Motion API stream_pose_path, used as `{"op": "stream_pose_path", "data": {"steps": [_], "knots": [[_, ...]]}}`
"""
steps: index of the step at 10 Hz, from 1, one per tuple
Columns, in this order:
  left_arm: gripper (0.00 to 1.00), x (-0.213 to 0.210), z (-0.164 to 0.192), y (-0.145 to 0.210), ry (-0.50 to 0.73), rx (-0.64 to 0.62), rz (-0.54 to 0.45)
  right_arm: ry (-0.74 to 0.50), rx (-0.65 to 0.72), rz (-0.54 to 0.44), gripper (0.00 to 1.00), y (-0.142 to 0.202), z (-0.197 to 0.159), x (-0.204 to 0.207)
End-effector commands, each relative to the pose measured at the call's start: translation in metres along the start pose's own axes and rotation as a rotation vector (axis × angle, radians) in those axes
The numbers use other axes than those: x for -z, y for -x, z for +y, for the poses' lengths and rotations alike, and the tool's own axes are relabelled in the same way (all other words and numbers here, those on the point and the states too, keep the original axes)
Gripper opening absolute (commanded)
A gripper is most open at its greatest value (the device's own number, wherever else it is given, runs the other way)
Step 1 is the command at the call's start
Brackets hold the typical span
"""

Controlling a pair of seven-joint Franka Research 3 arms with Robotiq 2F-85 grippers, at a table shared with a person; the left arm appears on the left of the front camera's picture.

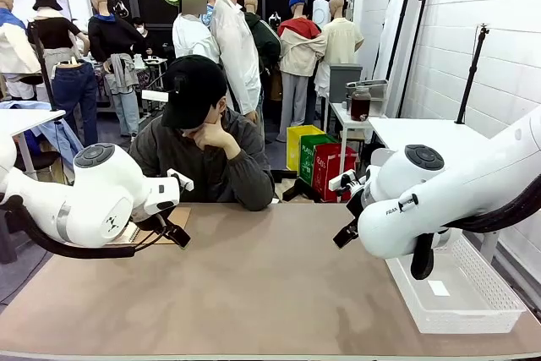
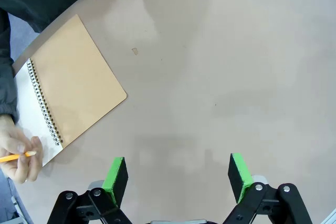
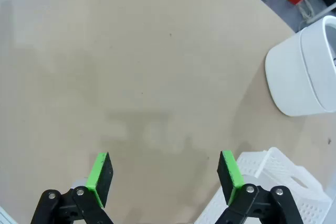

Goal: Sort the paper based on its condition.
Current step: If a person hands you a paper, place it in the Organizing basket , and if it's crumpled, put it in the Trash can.

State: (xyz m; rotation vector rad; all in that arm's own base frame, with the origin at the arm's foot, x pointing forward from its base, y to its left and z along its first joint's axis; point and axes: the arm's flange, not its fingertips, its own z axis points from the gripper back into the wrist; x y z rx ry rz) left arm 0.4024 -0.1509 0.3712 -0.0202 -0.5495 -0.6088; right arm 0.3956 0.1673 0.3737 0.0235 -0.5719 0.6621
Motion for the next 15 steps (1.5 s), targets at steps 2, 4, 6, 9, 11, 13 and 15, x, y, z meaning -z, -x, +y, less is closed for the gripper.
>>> {"op": "stream_pose_path", "data": {"steps": [2, 4, 6, 9, 11, 13, 15], "knots": [[1.0, 0.0, 0.001, 0.0, 0.0, -0.002, 0.0, 0.0, 0.0, 0.0, 1.0, 0.0, 0.0, 0.0], [1.0, 0.0, 0.001, 0.0, 0.0, -0.002, 0.0, 0.0, 0.0, 0.0, 1.0, 0.0, 0.0, 0.0], [1.0, 0.0, 0.001, 0.0, 0.0, -0.002, 0.0, 0.0, 0.0, 0.0, 1.0, 0.0, 0.0, 0.0], [1.0, 0.0, 0.001, 0.0, 0.0, -0.002, 0.0, 0.0, 0.0, 0.0, 1.0, 0.0, 0.0, 0.0], [1.0, 0.0, 0.001, 0.0, 0.0, -0.002, 0.0, 0.0, 0.0, 0.0, 1.0, 0.0, 0.0, 0.0], [1.0, 0.0, 0.0, 0.0, 0.0, 0.0, 0.0, 0.0, 0.0, 0.0, 1.0, 0.0, 0.0, 0.0], [1.0, -0.034, -0.005, -0.012, -0.009, 0.039, -0.041, -0.004, -0.01, -0.029, 1.0, -0.012, 0.006, -0.031]]}}
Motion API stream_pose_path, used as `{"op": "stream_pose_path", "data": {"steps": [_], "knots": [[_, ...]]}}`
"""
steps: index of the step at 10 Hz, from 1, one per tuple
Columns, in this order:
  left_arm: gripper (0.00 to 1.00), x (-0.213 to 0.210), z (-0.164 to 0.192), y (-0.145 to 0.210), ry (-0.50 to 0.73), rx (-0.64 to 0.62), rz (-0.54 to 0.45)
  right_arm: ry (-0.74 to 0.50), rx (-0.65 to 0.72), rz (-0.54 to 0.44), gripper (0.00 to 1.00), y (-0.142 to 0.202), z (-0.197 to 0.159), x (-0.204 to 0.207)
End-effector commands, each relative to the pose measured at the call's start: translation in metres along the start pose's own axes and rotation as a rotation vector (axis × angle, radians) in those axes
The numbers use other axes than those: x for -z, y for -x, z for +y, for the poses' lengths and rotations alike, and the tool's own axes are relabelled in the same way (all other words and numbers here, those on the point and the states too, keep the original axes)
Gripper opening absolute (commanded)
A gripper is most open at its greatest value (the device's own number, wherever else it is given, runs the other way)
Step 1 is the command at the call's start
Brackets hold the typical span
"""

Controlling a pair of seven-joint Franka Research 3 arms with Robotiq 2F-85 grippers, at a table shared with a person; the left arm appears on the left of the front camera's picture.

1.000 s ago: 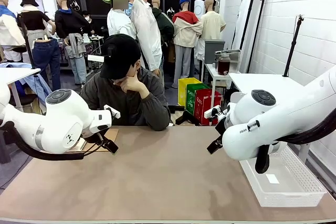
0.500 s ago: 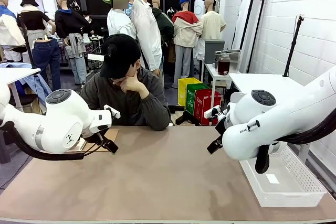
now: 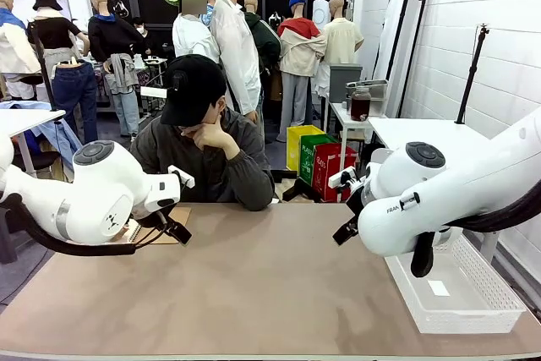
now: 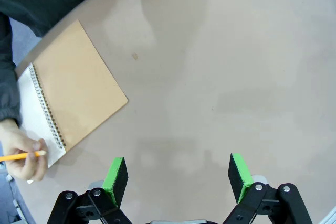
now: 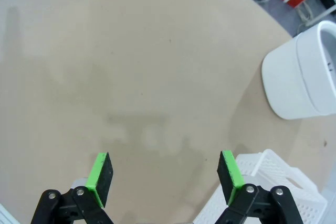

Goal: Sort the paper based on its condition.
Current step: If a person hands you a paper, place it in the Organizing basket , and if it's crumpled, put it in the Trash can.

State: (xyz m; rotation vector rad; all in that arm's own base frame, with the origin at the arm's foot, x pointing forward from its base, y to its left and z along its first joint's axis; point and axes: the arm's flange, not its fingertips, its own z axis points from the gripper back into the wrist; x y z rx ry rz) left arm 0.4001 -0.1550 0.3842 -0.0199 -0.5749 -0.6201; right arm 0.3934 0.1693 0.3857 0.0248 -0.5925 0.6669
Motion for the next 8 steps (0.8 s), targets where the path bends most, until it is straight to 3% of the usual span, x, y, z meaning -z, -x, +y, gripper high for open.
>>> {"op": "stream_pose_path", "data": {"steps": [1, 8], "knots": [[1.0, -0.039, -0.002, -0.014, -0.015, 0.039, -0.021, -0.017, -0.011, -0.033, 1.0, -0.014, 0.009, -0.038], [1.0, -0.135, 0.001, -0.04, -0.013, 0.013, -0.014, -0.141, -0.052, -0.088, 1.0, -0.045, 0.013, -0.121]]}}
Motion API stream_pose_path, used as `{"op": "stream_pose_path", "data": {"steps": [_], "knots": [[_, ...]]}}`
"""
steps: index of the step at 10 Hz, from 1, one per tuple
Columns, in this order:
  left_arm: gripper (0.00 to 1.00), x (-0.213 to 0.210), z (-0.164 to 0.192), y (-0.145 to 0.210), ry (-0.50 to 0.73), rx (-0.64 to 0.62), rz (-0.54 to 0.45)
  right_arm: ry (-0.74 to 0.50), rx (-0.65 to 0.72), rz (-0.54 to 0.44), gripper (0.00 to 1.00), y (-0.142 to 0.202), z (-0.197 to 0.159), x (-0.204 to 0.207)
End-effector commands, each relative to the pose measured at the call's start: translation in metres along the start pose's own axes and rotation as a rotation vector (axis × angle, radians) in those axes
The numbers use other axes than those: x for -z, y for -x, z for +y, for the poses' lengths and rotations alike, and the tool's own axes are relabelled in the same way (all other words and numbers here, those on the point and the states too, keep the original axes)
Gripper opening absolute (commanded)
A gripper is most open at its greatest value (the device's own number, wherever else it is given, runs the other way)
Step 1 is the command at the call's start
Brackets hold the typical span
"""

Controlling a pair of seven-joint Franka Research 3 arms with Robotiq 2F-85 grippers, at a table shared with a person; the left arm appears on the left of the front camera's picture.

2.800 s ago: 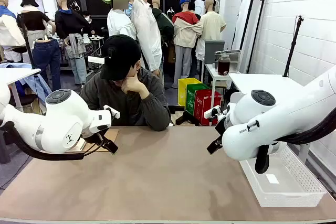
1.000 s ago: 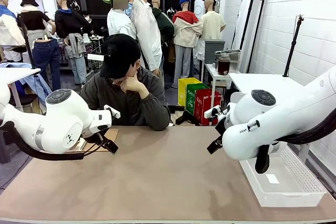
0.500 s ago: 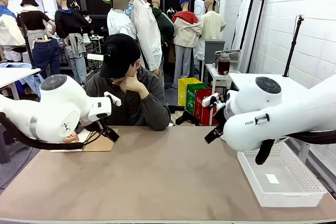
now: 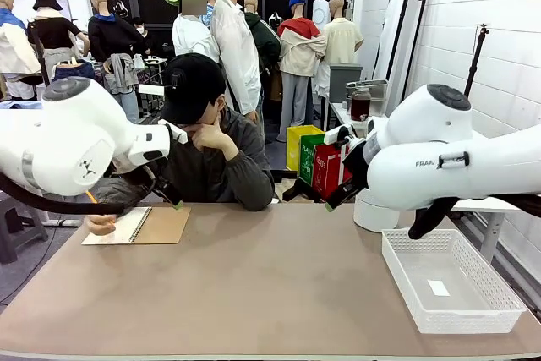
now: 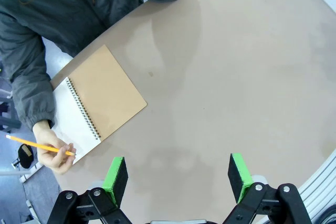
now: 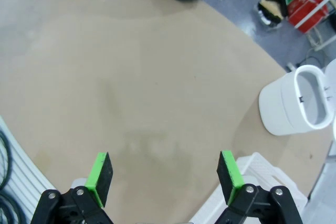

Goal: Sort the paper based on its condition.
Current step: If a person hands you a paper, place it in the Organizing basket , and if it's crumpled, put it in the Trash can.

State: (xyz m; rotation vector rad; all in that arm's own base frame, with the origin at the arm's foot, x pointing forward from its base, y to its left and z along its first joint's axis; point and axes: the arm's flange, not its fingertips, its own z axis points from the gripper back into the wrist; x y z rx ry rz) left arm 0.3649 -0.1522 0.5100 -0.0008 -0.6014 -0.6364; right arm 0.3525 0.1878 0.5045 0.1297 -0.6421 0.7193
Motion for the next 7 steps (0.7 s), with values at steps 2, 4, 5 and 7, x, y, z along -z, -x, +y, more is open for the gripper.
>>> {"op": "stream_pose_path", "data": {"steps": [2, 4, 5, 7], "knots": [[1.0, -0.036, 0.005, -0.002, 0.008, -0.014, 0.008, -0.033, -0.031, -0.023, 1.0, -0.001, -0.008, -0.028], [1.0, -0.053, 0.008, 0.001, 0.018, -0.008, -0.007, -0.025, -0.047, -0.049, 1.0, -0.004, -0.011, -0.046], [1.0, -0.062, 0.011, 0.004, 0.04, -0.003, -0.031, -0.039, -0.051, -0.068, 1.0, -0.005, -0.013, -0.054], [1.0, -0.07, 0.018, 0.008, 0.064, -0.003, -0.047, -0.069, -0.055, -0.103, 1.0, -0.002, -0.016, -0.063]]}}
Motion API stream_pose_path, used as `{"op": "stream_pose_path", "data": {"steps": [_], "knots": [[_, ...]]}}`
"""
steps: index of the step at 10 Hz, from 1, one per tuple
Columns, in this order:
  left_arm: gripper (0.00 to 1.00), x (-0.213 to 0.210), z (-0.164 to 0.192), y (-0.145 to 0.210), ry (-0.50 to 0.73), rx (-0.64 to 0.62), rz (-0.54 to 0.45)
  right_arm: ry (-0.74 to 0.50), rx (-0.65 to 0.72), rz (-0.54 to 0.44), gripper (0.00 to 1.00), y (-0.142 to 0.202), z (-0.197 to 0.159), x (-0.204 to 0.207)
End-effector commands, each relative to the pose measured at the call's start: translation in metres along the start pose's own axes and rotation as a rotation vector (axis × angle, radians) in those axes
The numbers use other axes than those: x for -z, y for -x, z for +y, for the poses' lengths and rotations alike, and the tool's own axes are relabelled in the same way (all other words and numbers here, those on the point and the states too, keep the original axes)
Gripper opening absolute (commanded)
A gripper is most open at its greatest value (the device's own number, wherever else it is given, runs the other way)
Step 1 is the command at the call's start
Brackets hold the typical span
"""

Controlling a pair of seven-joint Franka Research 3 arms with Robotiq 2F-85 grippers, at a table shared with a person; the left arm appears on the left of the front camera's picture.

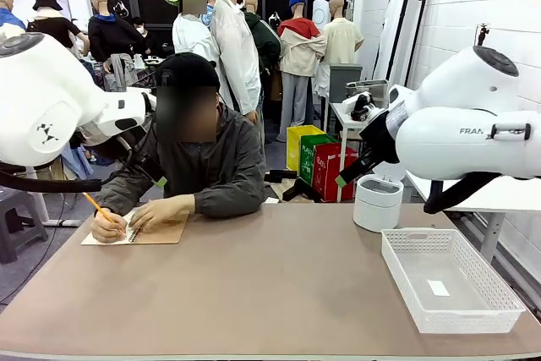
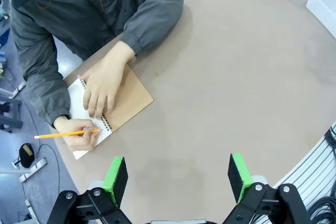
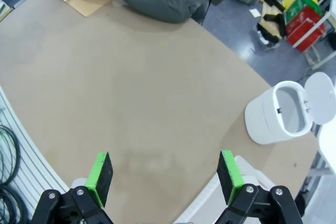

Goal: Sort the paper based on its condition.
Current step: If a person hands you a paper, place it in the Organizing basket , and if it's crumpled, put it in the Trash can.

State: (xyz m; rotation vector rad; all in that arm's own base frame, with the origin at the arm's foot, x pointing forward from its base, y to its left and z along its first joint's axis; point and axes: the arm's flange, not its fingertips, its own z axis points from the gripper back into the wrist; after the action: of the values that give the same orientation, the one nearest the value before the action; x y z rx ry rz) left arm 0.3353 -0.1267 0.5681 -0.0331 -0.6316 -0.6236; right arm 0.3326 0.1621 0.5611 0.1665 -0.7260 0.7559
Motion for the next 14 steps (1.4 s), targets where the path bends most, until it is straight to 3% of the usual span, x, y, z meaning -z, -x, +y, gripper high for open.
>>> {"op": "stream_pose_path", "data": {"steps": [1, 5, 14], "knots": [[1.0, -0.0032, 0.0061, 0.0068, 0.049, 0.017, -0.018, -0.061, -0.019, -0.024, 1.0, 0.0055, -0.0057, -0.0019], [1.0, 0.0, 0.0044, 0.0084, 0.073, 0.027, -0.063, -0.082, -0.01, -0.041, 1.0, 0.0058, -0.0073, 0.0008], [1.0, -0.0044, 0.0047, 0.0037, 0.052, 0.018, -0.03, -0.055, -0.004, -0.034, 1.0, 0.0022, -0.0067, -0.0044]]}}
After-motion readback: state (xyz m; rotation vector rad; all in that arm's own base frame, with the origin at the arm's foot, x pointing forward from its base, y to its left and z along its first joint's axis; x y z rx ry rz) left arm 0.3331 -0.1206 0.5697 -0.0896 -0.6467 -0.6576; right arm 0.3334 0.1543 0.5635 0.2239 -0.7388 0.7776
